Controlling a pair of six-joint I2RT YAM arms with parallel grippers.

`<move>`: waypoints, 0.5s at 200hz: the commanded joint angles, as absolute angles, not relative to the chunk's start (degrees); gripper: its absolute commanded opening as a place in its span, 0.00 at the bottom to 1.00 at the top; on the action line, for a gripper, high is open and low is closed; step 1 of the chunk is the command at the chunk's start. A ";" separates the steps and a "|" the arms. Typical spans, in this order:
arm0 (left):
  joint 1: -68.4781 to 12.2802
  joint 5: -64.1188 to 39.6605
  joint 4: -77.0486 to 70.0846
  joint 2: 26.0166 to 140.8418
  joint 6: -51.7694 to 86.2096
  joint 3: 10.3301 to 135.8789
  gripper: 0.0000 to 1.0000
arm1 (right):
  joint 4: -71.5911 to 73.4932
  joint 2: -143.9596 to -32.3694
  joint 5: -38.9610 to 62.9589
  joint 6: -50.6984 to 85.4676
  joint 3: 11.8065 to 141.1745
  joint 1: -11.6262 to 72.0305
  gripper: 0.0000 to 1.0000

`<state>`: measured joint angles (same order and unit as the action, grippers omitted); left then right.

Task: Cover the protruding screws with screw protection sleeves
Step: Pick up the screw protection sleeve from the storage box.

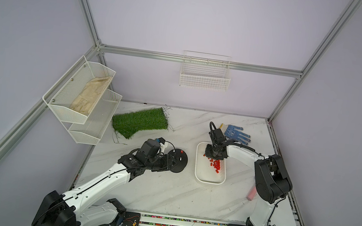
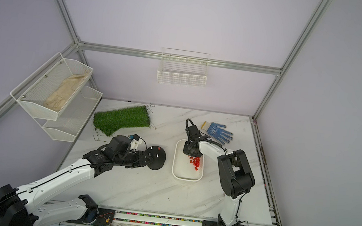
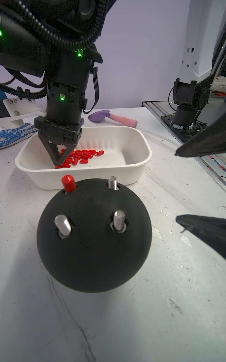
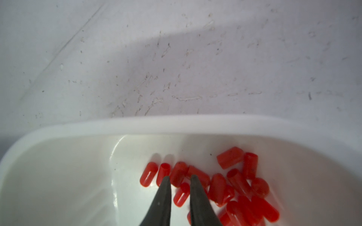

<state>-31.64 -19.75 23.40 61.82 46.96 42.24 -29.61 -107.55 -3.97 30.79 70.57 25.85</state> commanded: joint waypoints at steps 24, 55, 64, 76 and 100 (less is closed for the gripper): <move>-31.99 -20.13 21.52 61.79 47.20 44.73 0.49 | -28.21 -109.04 -3.52 31.03 69.75 25.07 0.22; -32.01 -19.96 21.41 61.95 47.20 44.61 0.49 | -27.91 -109.16 -3.19 31.29 69.10 25.05 0.22; -32.03 -20.11 21.36 62.05 47.20 44.63 0.49 | -27.80 -109.25 -3.10 31.45 68.87 25.06 0.22; -32.10 -20.13 21.36 62.14 47.24 44.60 0.49 | -27.72 -109.26 -3.10 31.55 68.65 24.97 0.22; -32.07 -20.11 21.27 62.14 47.37 44.45 0.49 | -27.69 -108.93 -2.99 31.75 67.96 24.97 0.24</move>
<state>-31.68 -19.75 23.35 61.98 46.98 42.24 -27.86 -108.29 -3.11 30.87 69.67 25.43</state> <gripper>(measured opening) 0.490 0.228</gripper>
